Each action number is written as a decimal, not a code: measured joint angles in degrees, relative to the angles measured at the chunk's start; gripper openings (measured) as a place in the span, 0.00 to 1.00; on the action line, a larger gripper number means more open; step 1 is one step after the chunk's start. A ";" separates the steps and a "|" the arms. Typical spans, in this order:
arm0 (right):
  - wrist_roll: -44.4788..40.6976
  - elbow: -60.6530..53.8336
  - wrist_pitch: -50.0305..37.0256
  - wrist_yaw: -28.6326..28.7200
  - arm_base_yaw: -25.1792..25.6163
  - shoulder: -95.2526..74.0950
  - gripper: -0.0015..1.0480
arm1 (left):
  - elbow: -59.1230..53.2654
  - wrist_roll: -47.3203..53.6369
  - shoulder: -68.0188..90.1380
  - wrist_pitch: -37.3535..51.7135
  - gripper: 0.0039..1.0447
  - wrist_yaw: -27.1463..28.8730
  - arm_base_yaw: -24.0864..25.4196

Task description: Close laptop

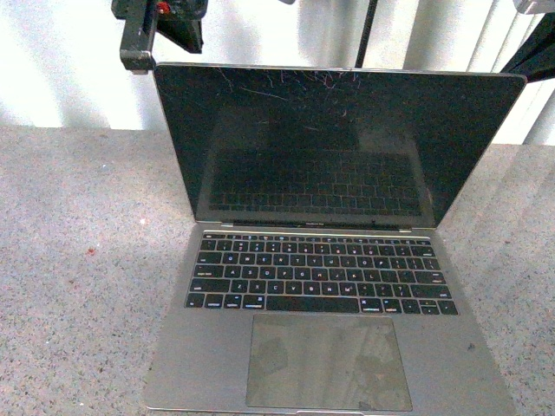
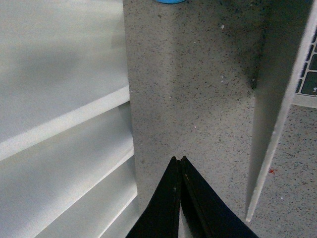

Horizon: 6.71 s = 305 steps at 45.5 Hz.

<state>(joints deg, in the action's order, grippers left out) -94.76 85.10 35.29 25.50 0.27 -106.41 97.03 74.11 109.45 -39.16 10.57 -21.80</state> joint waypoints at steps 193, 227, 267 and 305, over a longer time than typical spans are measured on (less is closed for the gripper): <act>17.70 -36.35 -19.63 6.75 -5.31 -2.78 0.03 | -44.68 -8.44 -5.14 24.61 0.03 -6.84 -7.19; 21.42 -36.48 -21.73 10.99 -5.51 2.62 0.03 | -45.07 -12.44 -10.64 28.28 0.03 -11.43 -5.92; 70.84 -52.59 -58.49 7.37 5.68 47.91 0.03 | -63.82 -50.88 -58.45 36.89 0.03 -21.75 30.88; 93.92 -69.81 -48.00 -24.87 1.29 78.23 0.03 | -88.91 -73.50 -89.26 51.10 0.03 -21.55 33.40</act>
<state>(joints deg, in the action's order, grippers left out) -0.84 15.29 -12.71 0.62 1.56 -28.18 8.12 0.60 20.18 11.94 -10.98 11.60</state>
